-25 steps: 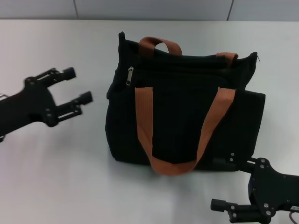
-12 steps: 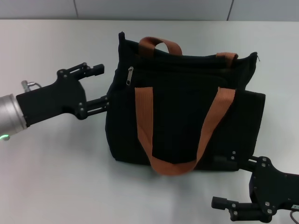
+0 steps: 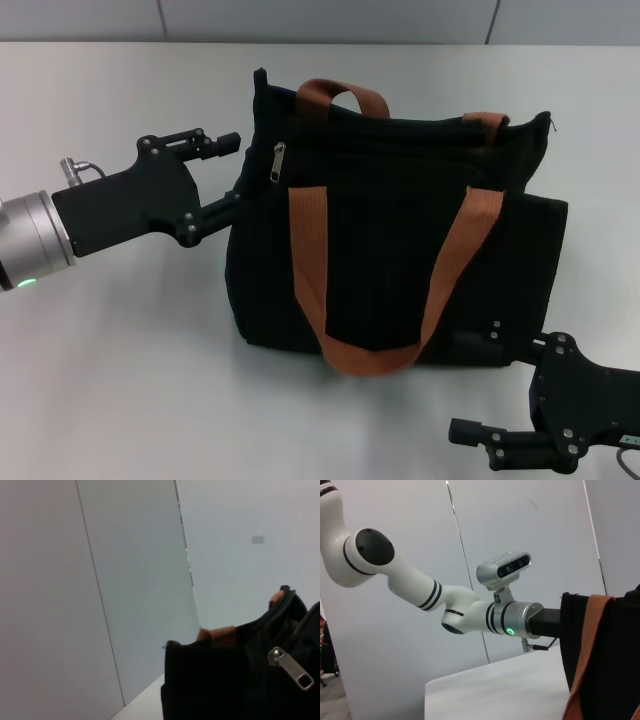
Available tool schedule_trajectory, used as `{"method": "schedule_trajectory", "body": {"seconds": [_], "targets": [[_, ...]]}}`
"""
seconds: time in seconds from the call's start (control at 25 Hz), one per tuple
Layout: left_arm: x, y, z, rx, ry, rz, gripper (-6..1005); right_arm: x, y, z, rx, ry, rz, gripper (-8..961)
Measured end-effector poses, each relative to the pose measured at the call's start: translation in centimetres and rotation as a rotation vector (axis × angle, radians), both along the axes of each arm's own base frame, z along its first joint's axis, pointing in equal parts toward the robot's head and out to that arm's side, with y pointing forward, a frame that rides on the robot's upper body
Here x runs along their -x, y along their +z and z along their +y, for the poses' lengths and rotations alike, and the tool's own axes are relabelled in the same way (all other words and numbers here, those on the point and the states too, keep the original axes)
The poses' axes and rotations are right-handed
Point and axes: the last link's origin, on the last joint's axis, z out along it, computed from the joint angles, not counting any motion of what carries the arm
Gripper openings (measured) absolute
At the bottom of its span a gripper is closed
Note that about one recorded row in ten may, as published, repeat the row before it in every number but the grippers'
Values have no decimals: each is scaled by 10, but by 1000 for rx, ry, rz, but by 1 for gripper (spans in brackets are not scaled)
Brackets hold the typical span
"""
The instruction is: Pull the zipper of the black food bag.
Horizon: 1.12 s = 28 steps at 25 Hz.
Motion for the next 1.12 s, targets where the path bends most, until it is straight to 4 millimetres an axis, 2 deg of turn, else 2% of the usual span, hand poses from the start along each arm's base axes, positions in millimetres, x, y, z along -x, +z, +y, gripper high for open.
{"method": "schedule_trajectory", "body": {"seconds": [0.12, 0.36, 0.44, 0.72, 0.84, 1.0, 1.04, 1.12], "targets": [[-1, 0, -2, 1, -8, -9, 673, 1, 0, 0, 1, 0, 2, 800], [-2, 3, -6, -7, -14, -46, 424, 1, 0, 2, -2, -10, 7, 798], [-4, 4, -7, -5, -26, -60, 193, 1, 1, 2, -5, -12, 9, 797], [-6, 9, -11, -15, -45, -102, 70, 4, 4, 3, 0, -10, 35, 794], [-6, 9, -14, -19, -48, -108, 17, 16, 14, 6, 55, -16, 125, 793], [-6, 8, -15, -29, -50, -116, 18, 28, 26, 12, 103, -34, 222, 791], [-6, 8, -16, -29, -52, -122, 18, 36, 34, 18, 140, -50, 280, 791], [-6, 7, -17, -29, -53, -125, 18, 41, 38, 23, 166, -67, 307, 790]]}}
